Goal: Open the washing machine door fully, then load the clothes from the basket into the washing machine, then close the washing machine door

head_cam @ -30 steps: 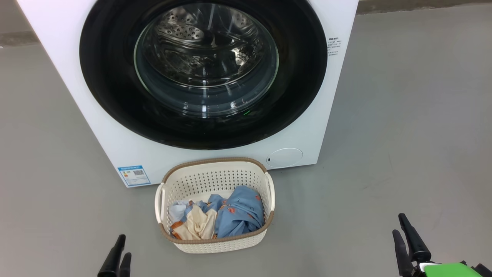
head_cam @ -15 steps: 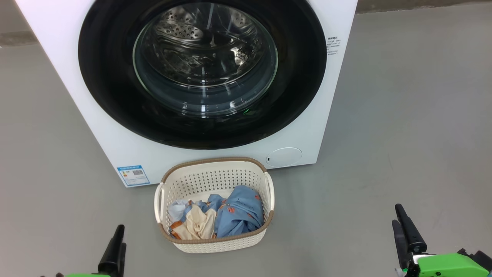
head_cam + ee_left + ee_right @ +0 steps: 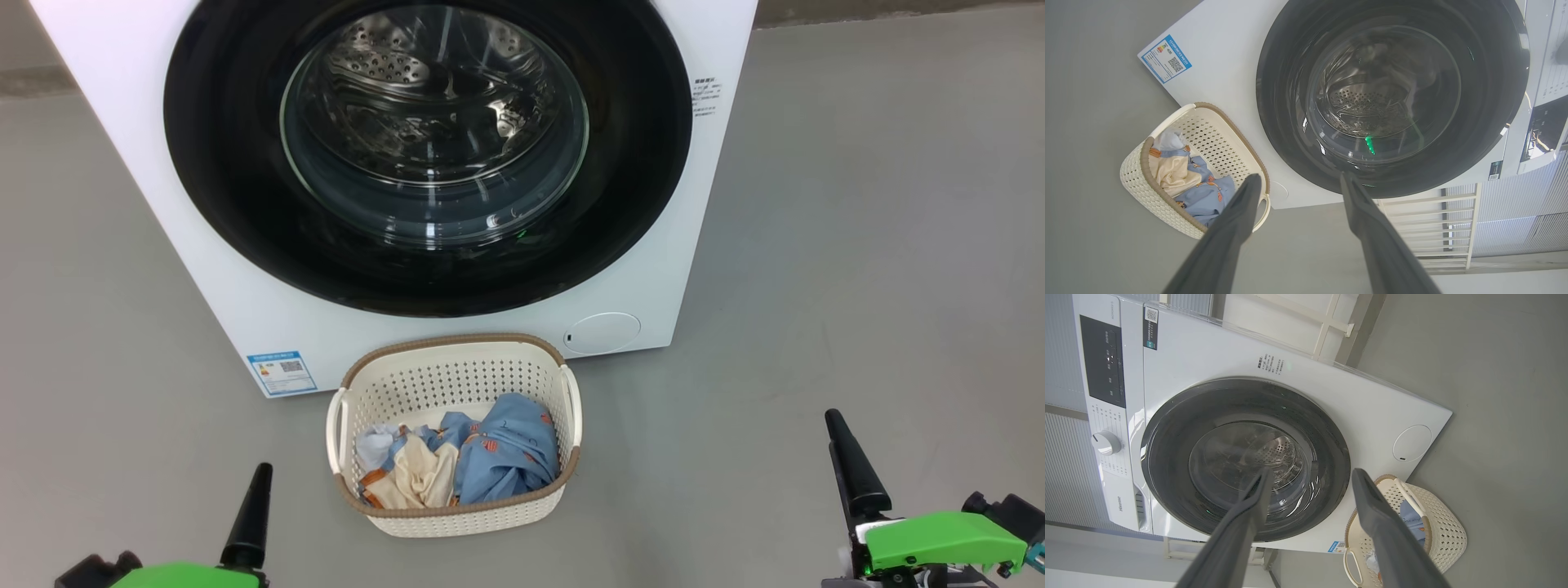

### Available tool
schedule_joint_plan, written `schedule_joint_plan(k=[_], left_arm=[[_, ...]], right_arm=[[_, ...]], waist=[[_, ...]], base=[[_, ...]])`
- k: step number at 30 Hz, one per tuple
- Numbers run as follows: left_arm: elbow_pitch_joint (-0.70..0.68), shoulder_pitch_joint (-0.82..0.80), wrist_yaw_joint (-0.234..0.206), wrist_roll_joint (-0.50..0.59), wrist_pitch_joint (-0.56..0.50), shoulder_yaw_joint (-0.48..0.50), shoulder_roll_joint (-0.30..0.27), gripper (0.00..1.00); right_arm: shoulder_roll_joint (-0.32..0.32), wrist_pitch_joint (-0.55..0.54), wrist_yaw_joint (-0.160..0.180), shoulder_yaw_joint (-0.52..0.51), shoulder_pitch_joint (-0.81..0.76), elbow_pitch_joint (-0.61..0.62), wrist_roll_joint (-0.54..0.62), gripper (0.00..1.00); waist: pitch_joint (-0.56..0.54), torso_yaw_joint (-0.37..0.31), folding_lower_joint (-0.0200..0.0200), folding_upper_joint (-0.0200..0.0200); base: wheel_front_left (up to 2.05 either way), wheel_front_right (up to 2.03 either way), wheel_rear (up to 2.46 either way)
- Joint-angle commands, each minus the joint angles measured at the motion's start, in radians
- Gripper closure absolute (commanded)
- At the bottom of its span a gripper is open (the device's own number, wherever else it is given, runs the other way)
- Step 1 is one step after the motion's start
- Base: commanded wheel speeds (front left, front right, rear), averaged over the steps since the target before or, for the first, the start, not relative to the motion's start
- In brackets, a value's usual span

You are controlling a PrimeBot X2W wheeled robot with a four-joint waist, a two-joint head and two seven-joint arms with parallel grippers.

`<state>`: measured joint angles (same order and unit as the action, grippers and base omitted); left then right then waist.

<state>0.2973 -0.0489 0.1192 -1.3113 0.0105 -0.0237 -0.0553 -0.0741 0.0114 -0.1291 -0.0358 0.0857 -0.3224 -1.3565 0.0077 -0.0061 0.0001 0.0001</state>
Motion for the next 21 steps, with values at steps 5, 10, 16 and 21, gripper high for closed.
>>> schedule_joint_plan(k=[5,10,16,21], left_arm=[[-0.028,-0.06,0.006,0.11,0.024,-0.003,-0.036,0.0],[-0.025,-0.069,0.006,0.196,0.039,-0.012,-0.041,0.0],[-0.023,-0.078,0.007,0.261,0.054,-0.023,-0.049,0.0],[-0.024,-0.086,0.007,0.331,0.068,-0.03,-0.056,0.0]], right_arm=[[-0.018,0.025,-0.001,0.028,0.061,0.029,0.08,0.0],[-0.024,0.039,-0.001,0.039,0.071,0.027,0.133,0.0],[-0.031,0.054,-0.001,0.053,0.082,0.025,0.193,0.0],[-0.037,0.069,-0.001,0.065,0.093,0.022,0.256,0.0]], waist=[[0.0,-0.001,-0.0001,-0.0001],[0.0,-0.001,-0.0001,-0.0001],[0.0,-0.003,-0.0001,-0.0001],[0.0,-0.004,-0.0001,-0.0001]], base=[[0.0,0.0,0.0],[0.0,0.0,0.0],[0.0,0.0,0.0],[0.0,0.0,0.0]])
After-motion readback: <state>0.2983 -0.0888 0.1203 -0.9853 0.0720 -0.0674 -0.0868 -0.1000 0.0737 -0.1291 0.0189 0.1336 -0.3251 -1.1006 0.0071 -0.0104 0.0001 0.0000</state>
